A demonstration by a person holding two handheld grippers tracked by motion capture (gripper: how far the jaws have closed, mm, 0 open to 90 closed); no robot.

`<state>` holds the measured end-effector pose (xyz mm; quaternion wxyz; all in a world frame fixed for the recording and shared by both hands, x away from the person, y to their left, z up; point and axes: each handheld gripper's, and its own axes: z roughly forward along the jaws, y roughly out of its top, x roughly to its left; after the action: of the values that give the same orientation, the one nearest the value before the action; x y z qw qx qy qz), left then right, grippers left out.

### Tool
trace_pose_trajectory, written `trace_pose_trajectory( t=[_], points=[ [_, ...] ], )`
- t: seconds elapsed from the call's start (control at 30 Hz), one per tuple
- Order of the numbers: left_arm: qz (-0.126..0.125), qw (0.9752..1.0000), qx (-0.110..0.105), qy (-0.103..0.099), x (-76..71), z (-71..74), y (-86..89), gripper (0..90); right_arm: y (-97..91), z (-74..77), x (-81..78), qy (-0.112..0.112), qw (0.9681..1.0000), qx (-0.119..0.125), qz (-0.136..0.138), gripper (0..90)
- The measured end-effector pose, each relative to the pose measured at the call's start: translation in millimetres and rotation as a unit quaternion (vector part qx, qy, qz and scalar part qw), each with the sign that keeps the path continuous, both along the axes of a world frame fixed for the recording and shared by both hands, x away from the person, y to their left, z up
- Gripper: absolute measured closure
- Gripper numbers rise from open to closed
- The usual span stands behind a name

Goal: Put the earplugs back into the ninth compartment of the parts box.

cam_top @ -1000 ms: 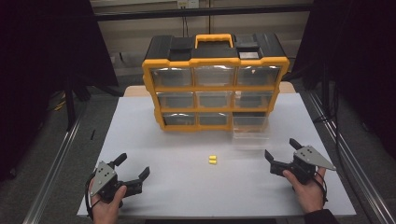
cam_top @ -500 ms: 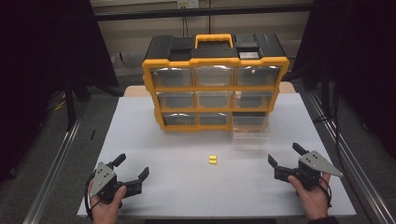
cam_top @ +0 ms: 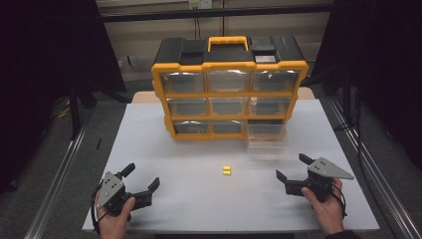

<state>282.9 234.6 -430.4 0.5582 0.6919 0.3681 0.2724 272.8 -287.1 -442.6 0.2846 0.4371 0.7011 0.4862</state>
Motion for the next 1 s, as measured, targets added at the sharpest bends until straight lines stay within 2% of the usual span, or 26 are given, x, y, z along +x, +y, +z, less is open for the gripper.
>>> trace_pose_trajectory(
  t=[0.13,0.5,0.77,0.87,1.0],
  points=[
    [-0.002,1.0,-0.001,0.007,2.2,-1.2,-1.9,4.4,1.2,0.1,1.7,0.023,0.9995,0.005,0.019,2.6],
    [-0.003,1.0,0.0,0.006,2.6,-1.3,-2.0,4.4,15.6,0.6,8.7,0.033,0.9975,-0.011,0.061,3.6],
    [-0.003,1.0,-0.001,0.004,1.5,-1.4,-1.1,4.4,29.6,1.2,16.1,0.067,0.9919,-0.023,0.105,4.2],
    [-0.003,1.0,-0.003,0.004,0.1,-1.0,-0.1,4.4,35.3,3.2,17.2,0.07,0.9904,-0.028,0.116,4.2],
    [-0.004,1.0,-0.005,0.004,-0.3,-0.9,-0.2,4.4,45.7,6.2,20.1,0.078,0.9869,-0.036,0.137,5.2]
  ],
)
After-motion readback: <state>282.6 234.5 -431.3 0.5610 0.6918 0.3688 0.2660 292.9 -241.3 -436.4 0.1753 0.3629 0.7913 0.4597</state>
